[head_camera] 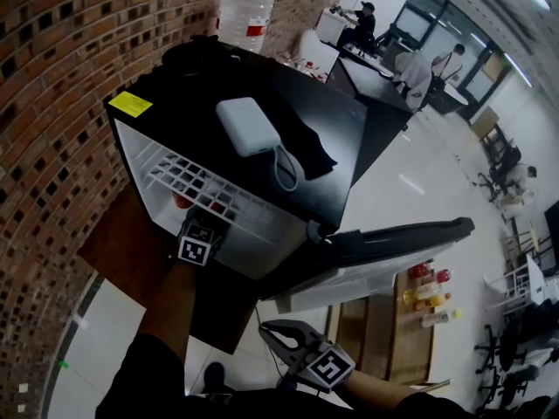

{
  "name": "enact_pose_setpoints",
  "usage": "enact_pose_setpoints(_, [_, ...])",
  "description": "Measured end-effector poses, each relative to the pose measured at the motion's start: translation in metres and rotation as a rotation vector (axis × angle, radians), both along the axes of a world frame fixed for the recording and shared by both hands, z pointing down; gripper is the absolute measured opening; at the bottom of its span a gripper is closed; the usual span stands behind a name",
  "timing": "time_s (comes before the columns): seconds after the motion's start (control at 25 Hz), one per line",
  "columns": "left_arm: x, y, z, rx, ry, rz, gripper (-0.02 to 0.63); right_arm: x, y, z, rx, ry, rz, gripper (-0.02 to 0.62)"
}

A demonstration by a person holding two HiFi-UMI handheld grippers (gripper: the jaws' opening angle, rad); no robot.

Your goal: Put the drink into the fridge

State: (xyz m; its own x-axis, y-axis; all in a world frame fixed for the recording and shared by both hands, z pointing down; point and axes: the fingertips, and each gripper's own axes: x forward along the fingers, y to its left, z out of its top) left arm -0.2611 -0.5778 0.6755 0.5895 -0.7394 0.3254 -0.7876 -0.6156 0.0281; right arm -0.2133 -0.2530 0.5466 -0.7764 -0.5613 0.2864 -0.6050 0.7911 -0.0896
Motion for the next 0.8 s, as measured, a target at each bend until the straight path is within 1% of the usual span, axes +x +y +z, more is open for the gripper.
enact_pose_setpoints(0.2, [-0.002,-0.001,-0.001,0.0,0.02,-0.024,0.325,0.004,0.001,-0.004,0.007,-0.004,0.007,0.037])
enact_pose_setpoints(0.32, [-0.006,-0.003,-0.006,0.0,0.04,-0.039,0.383,0.006,0.004,-0.003,0.002,0.002,0.008,0.037])
enact_pose_setpoints(0.44, [-0.011,-0.002,-0.006,-0.008,0.038,-0.046,0.415,0.005,0.009,-0.001,-0.012,0.002,0.004,0.037])
enact_pose_setpoints(0.64, [-0.021,0.01,-0.007,-0.014,0.033,-0.056,0.42,0.006,0.012,-0.003,-0.002,0.003,-0.007,0.037])
enact_pose_setpoints(0.8, [-0.034,0.039,-0.012,-0.027,0.028,-0.058,0.42,0.01,0.018,-0.009,-0.006,-0.004,-0.007,0.037])
